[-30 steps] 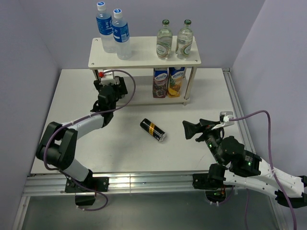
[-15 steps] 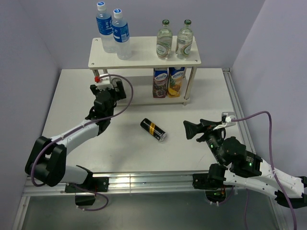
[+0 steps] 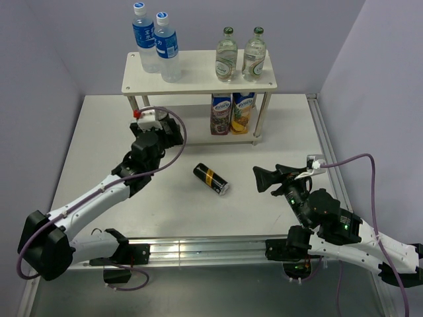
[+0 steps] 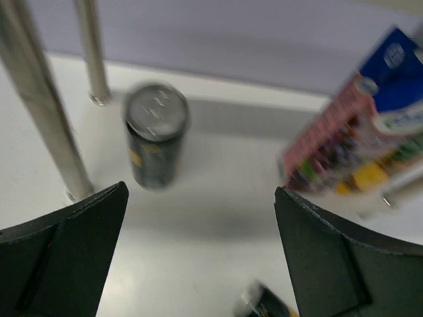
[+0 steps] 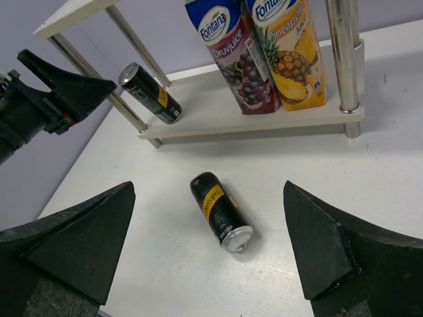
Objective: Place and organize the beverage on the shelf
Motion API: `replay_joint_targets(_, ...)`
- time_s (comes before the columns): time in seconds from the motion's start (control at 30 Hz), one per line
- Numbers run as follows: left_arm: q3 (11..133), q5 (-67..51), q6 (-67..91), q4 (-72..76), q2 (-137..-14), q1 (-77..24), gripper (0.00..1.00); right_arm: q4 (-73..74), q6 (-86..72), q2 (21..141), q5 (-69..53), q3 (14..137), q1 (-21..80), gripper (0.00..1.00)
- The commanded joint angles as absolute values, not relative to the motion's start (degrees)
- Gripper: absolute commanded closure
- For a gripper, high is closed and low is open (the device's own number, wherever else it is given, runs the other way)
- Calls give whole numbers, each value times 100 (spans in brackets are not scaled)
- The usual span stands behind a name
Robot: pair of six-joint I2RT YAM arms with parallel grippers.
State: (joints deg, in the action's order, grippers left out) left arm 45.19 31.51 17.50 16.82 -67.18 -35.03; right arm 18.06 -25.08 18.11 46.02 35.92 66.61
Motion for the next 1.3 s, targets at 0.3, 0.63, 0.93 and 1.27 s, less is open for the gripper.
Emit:
replay_joint_targets(0.3,6178,1451,5798,-2943,-7778,-4788,1,1933,-2829,1495,4623,3577,6671,0)
replay_joint_targets(0.63,5871,897,6548,-2558,-8095,-5019,1,2294,-3111,984,4535,3542,6671,0)
replay_joint_targets(0.93,6327,712,6671,-2329,-8973,-5010,1,2382,-3067,906,4588,3560,6671,1)
replay_joint_targets(1.27,6838,914,6943,-2523,-9957,-4957,1,2470,-3155,598,4614,3445,6671,1)
